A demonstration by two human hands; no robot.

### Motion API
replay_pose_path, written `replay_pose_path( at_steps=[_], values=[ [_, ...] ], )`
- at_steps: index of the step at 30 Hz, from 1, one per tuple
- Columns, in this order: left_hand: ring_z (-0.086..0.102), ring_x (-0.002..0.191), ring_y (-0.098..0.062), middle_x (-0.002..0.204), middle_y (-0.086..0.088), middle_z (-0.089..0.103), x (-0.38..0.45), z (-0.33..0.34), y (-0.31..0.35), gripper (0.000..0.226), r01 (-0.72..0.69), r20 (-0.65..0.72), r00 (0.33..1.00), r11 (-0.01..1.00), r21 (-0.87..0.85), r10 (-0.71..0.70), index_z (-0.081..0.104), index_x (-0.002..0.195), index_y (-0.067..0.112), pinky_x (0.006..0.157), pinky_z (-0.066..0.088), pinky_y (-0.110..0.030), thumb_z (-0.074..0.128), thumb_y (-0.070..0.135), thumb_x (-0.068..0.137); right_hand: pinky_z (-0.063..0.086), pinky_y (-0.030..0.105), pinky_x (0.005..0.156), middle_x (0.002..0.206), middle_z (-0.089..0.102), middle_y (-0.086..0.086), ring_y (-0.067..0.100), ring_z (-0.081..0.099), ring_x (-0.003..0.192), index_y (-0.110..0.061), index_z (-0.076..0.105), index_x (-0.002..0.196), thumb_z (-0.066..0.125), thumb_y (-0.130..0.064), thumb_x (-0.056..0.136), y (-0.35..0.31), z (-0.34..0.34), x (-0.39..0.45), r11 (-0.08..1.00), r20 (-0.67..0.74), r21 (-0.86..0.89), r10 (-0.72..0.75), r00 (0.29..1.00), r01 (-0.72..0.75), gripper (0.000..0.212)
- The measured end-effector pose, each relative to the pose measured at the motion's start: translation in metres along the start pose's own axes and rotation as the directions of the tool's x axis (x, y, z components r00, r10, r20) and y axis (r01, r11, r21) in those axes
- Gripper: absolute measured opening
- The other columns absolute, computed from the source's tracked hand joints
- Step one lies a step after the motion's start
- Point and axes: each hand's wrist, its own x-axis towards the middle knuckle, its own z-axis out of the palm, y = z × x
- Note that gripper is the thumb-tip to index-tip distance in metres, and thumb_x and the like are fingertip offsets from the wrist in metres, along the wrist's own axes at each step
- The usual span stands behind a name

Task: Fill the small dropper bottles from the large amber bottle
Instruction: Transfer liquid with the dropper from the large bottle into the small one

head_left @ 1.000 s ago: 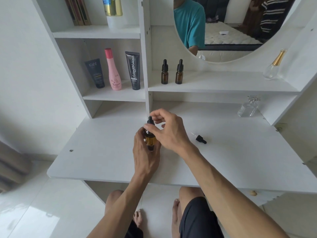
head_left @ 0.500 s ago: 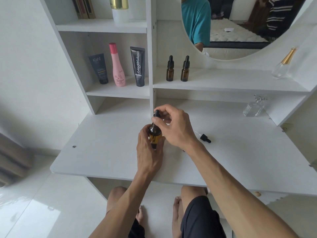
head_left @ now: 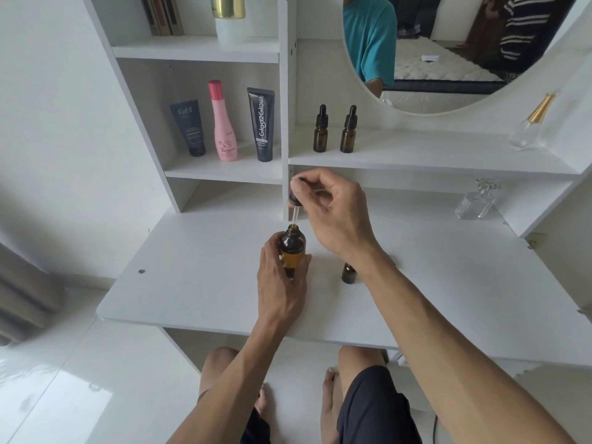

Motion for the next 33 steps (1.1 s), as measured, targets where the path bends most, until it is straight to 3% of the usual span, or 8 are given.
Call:
replay_pose_path(
  at_steps=[4, 9, 19, 25, 29, 33],
  values=[
    [0.058, 0.1, -0.01, 0.121, 0.01, 0.055, -0.001, 0.0, 0.001, 0.047, -0.008, 0.004, 1.0, 1.0, -0.012, 0.008, 0.043, 0.127, 0.033, 0.078, 0.055, -0.026, 0.07, 0.025, 0.089, 0.06, 0.042, 0.076, 0.079, 0.074, 0.001, 0.015, 0.072, 0.076, -0.007, 0.07, 0.091, 0.065, -0.022, 0.097, 0.003, 0.002, 0.0, 0.998, -0.004, -0.067, -0.01, 1.0, 0.009, 0.017],
    [0.059, 0.102, -0.012, 0.121, 0.01, 0.055, -0.001, 0.0, 0.002, 0.046, -0.002, 0.012, 1.0, 1.0, -0.016, 0.003, 0.042, 0.127, 0.034, 0.078, 0.054, -0.023, 0.069, 0.028, 0.09, 0.058, 0.033, 0.072, 0.077, 0.074, -0.003, 0.007, 0.07, 0.073, -0.008, 0.07, 0.086, 0.067, -0.023, 0.095, 0.01, 0.005, -0.005, 0.991, 0.013, -0.136, 0.019, 1.0, -0.017, 0.018],
    [0.054, 0.1, 0.005, 0.115, 0.015, 0.051, -0.002, -0.002, 0.006, 0.048, -0.03, 0.023, 0.999, 1.0, -0.001, 0.03, 0.037, 0.121, 0.042, 0.073, 0.05, -0.013, 0.068, 0.022, 0.09, 0.058, 0.043, 0.076, 0.076, 0.071, -0.013, 0.002, 0.065, 0.076, -0.013, 0.07, 0.083, 0.067, -0.025, 0.094, 0.024, 0.012, -0.013, 0.982, 0.029, -0.174, 0.083, 0.996, -0.077, 0.017],
    [0.055, 0.099, 0.006, 0.115, 0.014, 0.053, -0.002, -0.002, 0.006, 0.046, -0.011, 0.028, 1.0, 1.0, -0.022, 0.012, 0.039, 0.12, 0.041, 0.073, 0.048, -0.01, 0.069, 0.024, 0.091, 0.056, 0.024, 0.07, 0.079, 0.074, -0.005, 0.003, 0.067, 0.076, -0.011, 0.07, 0.087, 0.067, -0.024, 0.095, 0.019, 0.01, -0.012, 0.988, 0.016, -0.131, 0.082, 0.997, -0.079, 0.016],
    [0.058, 0.101, -0.005, 0.12, 0.011, 0.055, -0.001, -0.001, 0.001, 0.045, -0.005, 0.03, 1.0, 1.0, -0.024, 0.006, 0.043, 0.124, 0.036, 0.075, 0.051, -0.014, 0.07, 0.026, 0.09, 0.061, 0.034, 0.078, 0.082, 0.075, 0.001, 0.01, 0.072, 0.078, -0.009, 0.07, 0.093, 0.067, -0.024, 0.096, 0.011, 0.005, -0.008, 0.996, 0.006, -0.025, 0.089, 0.996, -0.089, 0.015],
    [0.057, 0.1, -0.004, 0.12, 0.012, 0.054, 0.0, -0.001, 0.0, 0.047, -0.002, 0.022, 1.0, 1.0, -0.008, 0.002, 0.044, 0.126, 0.034, 0.075, 0.05, -0.014, 0.07, 0.025, 0.089, 0.062, 0.045, 0.079, 0.083, 0.075, 0.006, 0.019, 0.075, 0.08, -0.007, 0.07, 0.097, 0.068, -0.022, 0.095, 0.005, 0.001, -0.003, 0.995, -0.017, 0.058, 0.086, 0.996, -0.085, 0.015]
  ],
)
